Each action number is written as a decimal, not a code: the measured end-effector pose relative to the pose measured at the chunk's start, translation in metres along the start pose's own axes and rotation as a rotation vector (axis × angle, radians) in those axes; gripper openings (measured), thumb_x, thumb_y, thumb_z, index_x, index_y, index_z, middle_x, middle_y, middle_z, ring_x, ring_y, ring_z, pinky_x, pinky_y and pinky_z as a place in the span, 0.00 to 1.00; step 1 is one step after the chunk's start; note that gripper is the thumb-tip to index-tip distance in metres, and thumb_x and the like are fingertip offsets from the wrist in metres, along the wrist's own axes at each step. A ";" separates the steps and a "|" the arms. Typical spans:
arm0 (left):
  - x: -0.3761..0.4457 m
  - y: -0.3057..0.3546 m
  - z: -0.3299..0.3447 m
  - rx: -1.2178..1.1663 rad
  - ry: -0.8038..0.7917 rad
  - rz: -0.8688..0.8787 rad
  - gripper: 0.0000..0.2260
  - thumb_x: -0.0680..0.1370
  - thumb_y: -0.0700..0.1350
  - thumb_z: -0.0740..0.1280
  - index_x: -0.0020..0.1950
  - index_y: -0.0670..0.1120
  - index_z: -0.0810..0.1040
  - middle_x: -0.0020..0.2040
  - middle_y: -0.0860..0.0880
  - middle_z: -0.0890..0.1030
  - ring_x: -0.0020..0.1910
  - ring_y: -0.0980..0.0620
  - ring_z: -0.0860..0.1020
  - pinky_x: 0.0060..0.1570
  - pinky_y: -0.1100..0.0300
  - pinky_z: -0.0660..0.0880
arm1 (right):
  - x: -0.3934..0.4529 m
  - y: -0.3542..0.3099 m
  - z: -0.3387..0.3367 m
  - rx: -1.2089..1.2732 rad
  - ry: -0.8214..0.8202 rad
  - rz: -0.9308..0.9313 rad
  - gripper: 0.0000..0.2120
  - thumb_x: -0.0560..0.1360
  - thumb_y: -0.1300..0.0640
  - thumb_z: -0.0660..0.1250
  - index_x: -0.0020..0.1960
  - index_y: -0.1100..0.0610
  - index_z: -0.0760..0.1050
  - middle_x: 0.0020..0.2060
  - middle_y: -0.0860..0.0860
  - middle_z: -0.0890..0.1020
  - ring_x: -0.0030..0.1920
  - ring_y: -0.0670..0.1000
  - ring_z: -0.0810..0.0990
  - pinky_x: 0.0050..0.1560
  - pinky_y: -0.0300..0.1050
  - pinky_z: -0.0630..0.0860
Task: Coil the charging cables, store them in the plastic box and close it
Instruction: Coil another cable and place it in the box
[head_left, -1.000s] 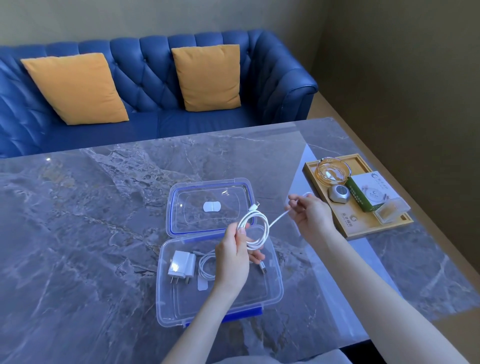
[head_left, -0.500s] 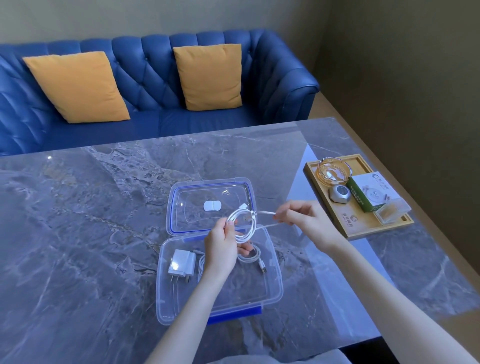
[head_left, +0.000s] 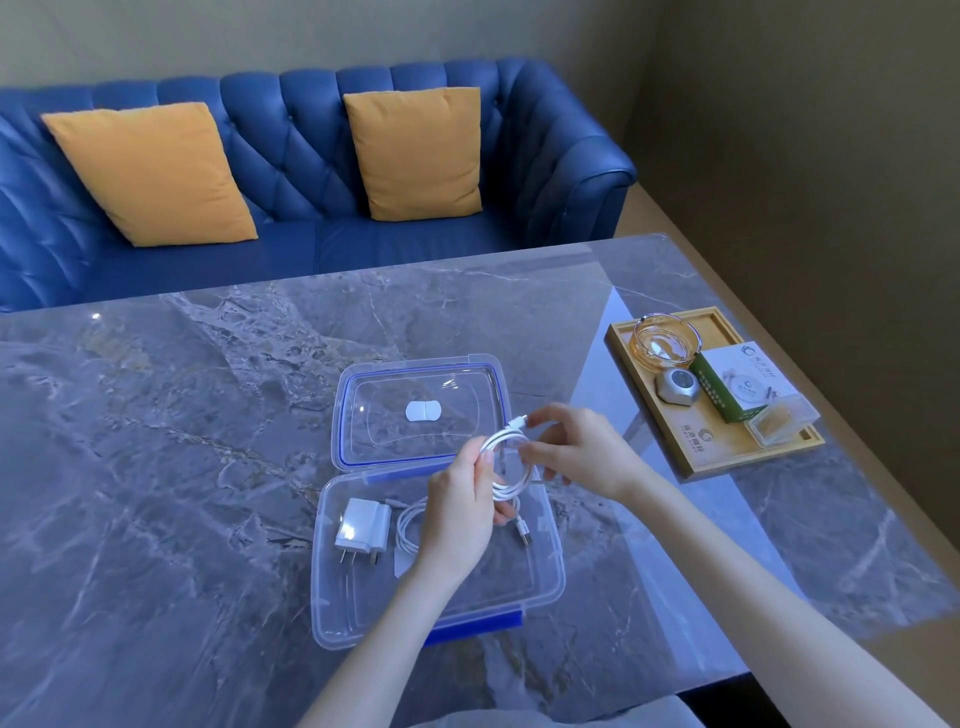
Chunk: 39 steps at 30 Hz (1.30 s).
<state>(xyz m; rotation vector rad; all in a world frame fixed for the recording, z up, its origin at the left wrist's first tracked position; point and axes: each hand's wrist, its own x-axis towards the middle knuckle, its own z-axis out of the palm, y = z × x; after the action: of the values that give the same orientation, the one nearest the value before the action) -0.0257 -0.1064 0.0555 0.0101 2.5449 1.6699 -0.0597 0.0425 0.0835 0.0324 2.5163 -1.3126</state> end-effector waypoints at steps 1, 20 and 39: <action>-0.001 0.000 0.001 0.012 -0.018 0.015 0.11 0.81 0.42 0.52 0.56 0.47 0.73 0.34 0.40 0.79 0.21 0.60 0.75 0.25 0.69 0.72 | 0.001 0.000 0.001 0.000 -0.048 0.004 0.10 0.72 0.58 0.67 0.54 0.57 0.74 0.33 0.51 0.83 0.26 0.41 0.75 0.26 0.31 0.71; -0.008 0.002 -0.001 0.154 -0.165 0.095 0.10 0.81 0.44 0.53 0.51 0.46 0.74 0.28 0.45 0.78 0.23 0.58 0.74 0.29 0.65 0.74 | 0.007 0.021 -0.023 0.794 -0.687 0.265 0.18 0.66 0.58 0.61 0.54 0.57 0.79 0.45 0.51 0.83 0.45 0.48 0.80 0.48 0.44 0.77; -0.001 0.012 0.002 0.015 -0.446 -0.071 0.12 0.81 0.45 0.54 0.52 0.43 0.76 0.39 0.38 0.79 0.25 0.50 0.78 0.31 0.59 0.76 | 0.014 -0.030 -0.011 0.332 -0.277 -0.110 0.08 0.70 0.70 0.69 0.45 0.59 0.80 0.34 0.48 0.84 0.36 0.41 0.81 0.44 0.30 0.76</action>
<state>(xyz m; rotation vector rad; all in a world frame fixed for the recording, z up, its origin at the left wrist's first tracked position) -0.0256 -0.1003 0.0657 0.2595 2.1963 1.4297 -0.0808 0.0322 0.1093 -0.2047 2.0773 -1.6407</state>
